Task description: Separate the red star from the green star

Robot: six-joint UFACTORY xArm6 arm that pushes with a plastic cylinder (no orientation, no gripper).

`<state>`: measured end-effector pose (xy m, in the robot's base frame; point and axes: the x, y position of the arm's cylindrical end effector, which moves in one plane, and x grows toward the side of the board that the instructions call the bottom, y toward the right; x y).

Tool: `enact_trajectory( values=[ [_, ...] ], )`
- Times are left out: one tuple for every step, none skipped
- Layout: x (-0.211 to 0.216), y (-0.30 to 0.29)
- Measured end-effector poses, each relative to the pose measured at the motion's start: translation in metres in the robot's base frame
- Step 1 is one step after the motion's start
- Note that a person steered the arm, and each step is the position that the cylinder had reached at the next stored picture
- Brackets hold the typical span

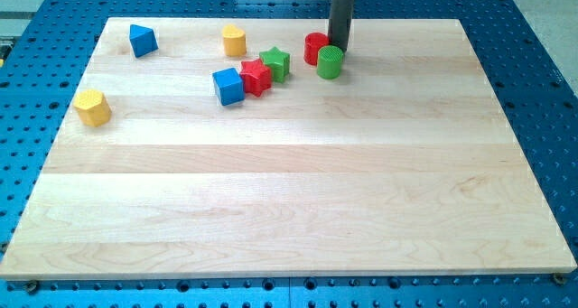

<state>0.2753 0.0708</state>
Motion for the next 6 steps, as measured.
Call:
enact_trajectory(
  values=[
    [0.019, -0.047],
    [0.023, -0.062],
    [0.031, -0.080],
    [0.039, -0.088],
    [0.049, -0.124],
    [0.058, -0.126]
  ],
)
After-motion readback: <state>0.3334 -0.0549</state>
